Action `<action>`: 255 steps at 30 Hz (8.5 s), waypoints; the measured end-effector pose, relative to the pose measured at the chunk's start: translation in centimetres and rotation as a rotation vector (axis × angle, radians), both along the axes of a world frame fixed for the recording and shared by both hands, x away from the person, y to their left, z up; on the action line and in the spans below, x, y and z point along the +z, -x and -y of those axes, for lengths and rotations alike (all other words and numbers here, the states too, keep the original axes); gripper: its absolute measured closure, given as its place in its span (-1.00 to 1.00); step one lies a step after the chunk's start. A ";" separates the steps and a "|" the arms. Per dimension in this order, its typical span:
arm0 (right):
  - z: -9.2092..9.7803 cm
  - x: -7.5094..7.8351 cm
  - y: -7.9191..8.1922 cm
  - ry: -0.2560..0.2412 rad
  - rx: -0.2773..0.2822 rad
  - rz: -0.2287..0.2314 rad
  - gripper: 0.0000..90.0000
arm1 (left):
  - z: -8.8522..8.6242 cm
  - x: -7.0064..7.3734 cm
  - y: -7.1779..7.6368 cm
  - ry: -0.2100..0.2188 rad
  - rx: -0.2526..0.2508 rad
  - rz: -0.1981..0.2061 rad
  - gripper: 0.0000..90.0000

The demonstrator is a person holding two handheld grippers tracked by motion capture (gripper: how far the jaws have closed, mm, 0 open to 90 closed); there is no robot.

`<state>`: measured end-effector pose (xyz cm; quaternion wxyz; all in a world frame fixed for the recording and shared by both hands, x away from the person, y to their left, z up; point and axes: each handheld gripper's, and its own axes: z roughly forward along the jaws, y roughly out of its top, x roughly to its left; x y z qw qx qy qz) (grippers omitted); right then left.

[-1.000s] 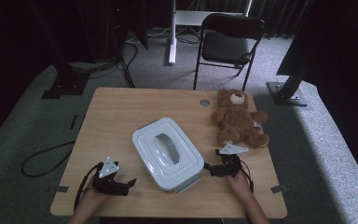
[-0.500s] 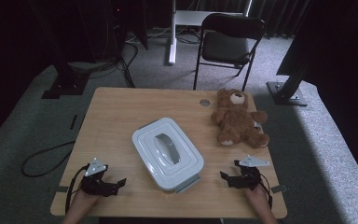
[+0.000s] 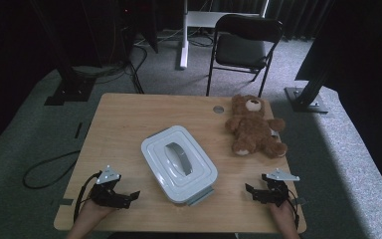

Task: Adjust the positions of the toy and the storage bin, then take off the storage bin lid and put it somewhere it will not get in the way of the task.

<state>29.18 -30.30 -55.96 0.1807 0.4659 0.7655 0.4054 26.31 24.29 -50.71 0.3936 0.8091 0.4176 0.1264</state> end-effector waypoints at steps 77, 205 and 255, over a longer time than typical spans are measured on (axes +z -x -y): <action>-1.2 -0.2 0.0 0.127 -0.023 -0.018 -0.69 | 16.2 8.0 -5.8 0.011 -0.149 0.014 -0.80; -1.1 -0.2 0.0 0.126 -0.052 -0.020 -0.68 | -2.4 5.0 1.1 0.197 -0.158 0.006 0.67; -1.1 -0.2 0.0 0.126 -0.053 -0.020 -0.68 | -4.0 -2.5 -2.5 0.132 0.063 -0.033 -0.84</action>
